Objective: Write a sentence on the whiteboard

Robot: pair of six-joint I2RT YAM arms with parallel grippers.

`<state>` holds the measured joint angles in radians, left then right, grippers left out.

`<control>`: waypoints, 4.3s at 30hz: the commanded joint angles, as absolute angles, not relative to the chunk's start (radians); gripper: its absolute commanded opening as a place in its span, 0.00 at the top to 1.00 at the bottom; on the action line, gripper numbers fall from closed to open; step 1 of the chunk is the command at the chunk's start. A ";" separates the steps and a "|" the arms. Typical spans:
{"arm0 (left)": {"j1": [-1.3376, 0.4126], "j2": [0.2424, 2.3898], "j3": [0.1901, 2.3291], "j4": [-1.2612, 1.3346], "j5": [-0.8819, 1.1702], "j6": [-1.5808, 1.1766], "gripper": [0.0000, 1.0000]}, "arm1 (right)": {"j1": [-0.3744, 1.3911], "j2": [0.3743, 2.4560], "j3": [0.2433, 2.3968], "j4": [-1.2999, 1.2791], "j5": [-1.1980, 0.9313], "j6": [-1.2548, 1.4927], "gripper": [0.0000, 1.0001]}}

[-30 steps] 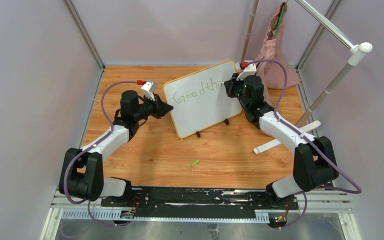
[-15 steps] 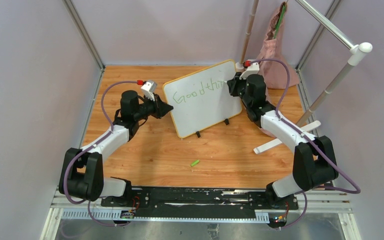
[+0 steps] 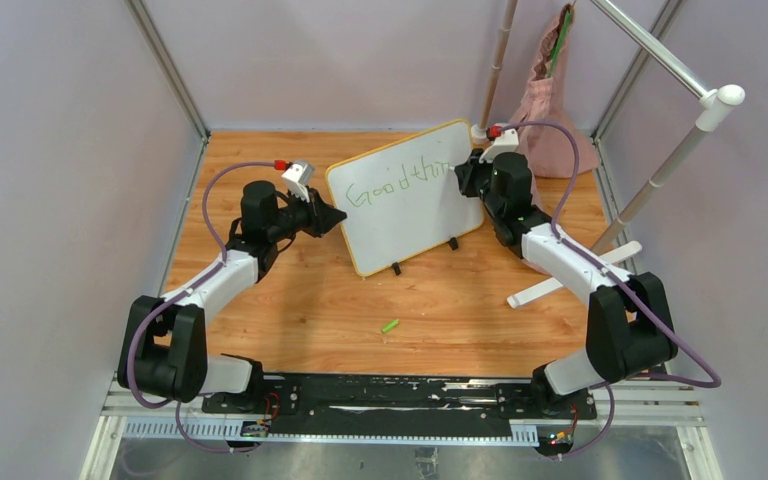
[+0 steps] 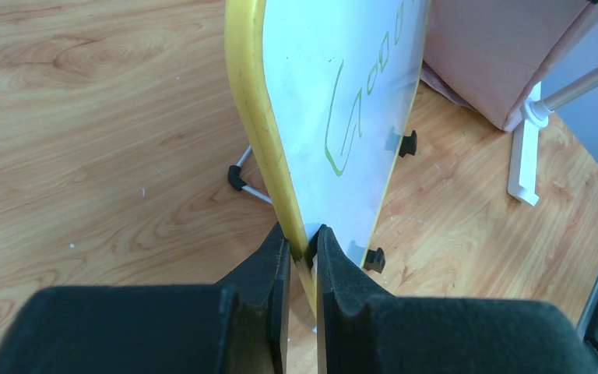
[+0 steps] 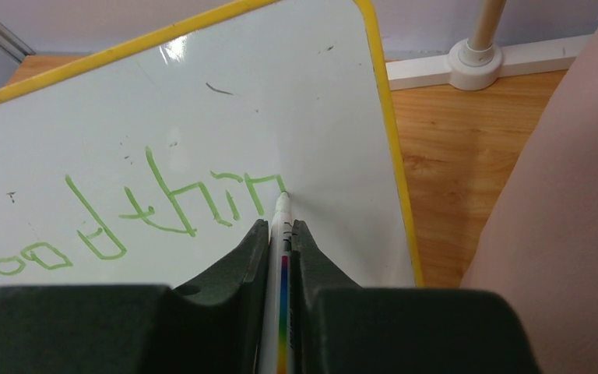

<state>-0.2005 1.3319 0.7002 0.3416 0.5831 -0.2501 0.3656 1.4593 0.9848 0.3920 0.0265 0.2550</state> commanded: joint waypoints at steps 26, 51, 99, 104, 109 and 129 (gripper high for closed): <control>-0.212 1.328 0.695 0.304 0.503 -0.130 1.00 | 0.345 1.412 1.001 0.399 0.100 0.249 1.00; -0.216 1.321 0.694 0.304 0.504 -0.127 1.00 | 0.346 1.477 1.057 0.402 0.052 0.245 1.00; -0.221 1.314 0.691 0.299 0.499 -0.120 1.00 | 0.345 1.475 1.065 0.351 0.109 0.212 1.00; -0.222 1.316 0.693 0.298 0.500 -0.120 1.00 | 0.345 1.483 1.079 0.354 0.094 0.216 1.00; -0.222 1.316 0.692 0.298 0.499 -0.120 1.00 | 0.347 1.479 1.082 0.361 0.077 0.220 1.00; -0.224 1.314 0.692 0.298 0.499 -0.120 1.00 | 0.347 1.480 1.040 0.354 0.093 0.229 1.00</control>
<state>-0.2184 1.3190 0.7002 0.3264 0.5720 -0.2348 0.3584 1.4731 1.0515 0.3435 0.0788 0.2279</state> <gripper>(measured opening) 0.151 0.153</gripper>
